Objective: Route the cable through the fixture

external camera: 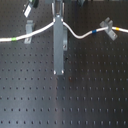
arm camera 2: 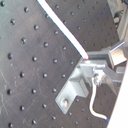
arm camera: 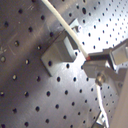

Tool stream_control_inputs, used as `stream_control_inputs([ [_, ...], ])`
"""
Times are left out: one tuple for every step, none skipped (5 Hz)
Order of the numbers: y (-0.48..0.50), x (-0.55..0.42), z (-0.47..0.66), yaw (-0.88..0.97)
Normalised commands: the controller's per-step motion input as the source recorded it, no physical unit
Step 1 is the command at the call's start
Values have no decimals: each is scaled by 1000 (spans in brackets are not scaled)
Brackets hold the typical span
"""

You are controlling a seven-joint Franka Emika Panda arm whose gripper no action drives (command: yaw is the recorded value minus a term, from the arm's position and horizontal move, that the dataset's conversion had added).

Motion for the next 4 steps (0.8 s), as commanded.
stream_control_inputs([
  [31, -115, 353, 0],
  [76, -155, 240, 0],
  [200, -92, 187, 0],
  [178, -84, 226, 63],
])
